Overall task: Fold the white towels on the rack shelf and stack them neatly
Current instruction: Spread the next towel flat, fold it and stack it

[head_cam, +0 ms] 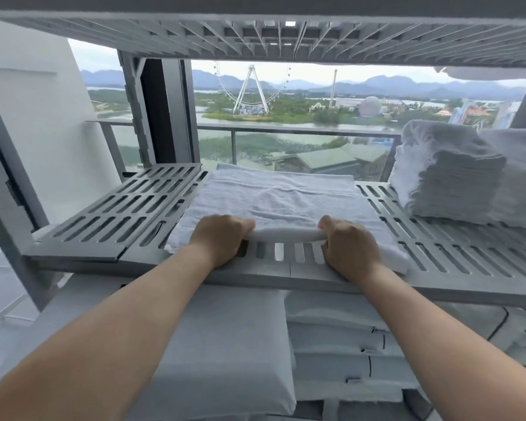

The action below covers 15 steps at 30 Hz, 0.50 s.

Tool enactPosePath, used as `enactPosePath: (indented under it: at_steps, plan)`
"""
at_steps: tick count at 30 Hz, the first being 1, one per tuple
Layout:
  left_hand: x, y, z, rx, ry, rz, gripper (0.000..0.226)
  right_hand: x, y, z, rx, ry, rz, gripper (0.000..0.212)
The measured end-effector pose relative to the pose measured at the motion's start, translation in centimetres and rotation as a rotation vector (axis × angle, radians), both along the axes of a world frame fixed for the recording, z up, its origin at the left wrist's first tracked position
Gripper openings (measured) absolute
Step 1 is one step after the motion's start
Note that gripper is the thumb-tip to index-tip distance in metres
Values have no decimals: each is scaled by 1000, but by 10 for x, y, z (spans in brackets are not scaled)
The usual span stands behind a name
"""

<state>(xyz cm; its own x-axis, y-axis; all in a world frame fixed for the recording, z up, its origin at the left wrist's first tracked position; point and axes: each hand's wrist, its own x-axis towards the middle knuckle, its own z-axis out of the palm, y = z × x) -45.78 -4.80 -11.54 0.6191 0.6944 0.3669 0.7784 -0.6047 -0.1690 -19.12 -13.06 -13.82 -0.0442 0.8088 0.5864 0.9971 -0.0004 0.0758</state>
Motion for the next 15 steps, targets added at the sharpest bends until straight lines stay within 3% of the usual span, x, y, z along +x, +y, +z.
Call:
enactPosePath:
  at_steps: [7,13,15]
  plan:
    - [-17,-12,14,-139,85,-81,39,-28,-28,8,-118,-82,-188,30]
    - [-35,-20,19,-81,189,-232,21,-46,-55,19,-227,97,-265,16]
    - [-40,-18,20,-30,116,-314,36,-53,-62,28,-364,151,-268,15]
